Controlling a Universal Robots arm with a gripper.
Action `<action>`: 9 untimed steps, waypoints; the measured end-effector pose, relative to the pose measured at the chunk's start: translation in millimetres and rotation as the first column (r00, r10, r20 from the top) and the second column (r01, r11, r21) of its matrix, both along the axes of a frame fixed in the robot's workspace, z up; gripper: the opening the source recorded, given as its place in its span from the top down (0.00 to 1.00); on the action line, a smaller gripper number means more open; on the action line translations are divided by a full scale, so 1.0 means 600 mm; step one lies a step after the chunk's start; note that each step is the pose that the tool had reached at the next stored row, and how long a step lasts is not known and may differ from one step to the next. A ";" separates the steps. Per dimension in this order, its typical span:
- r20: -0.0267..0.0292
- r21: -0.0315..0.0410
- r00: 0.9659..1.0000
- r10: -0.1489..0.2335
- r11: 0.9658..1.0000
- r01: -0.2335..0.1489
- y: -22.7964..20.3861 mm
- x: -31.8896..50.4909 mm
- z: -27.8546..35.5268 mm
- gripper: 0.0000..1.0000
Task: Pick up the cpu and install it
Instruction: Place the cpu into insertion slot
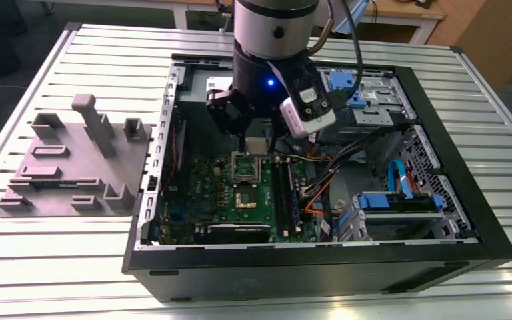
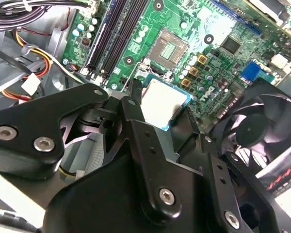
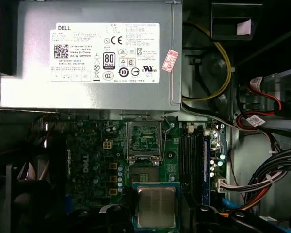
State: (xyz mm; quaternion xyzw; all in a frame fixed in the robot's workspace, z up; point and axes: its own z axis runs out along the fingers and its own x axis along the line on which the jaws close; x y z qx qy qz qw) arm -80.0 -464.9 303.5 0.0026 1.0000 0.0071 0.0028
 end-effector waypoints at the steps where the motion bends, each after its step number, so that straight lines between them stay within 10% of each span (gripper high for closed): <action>1: 0.000 0.000 1.000 0.001 1.000 -0.001 0.0000 0.000 -0.003 0.52; 9: 0.000 0.000 1.000 0.009 1.000 -0.009 0.0000 0.000 -0.027 0.52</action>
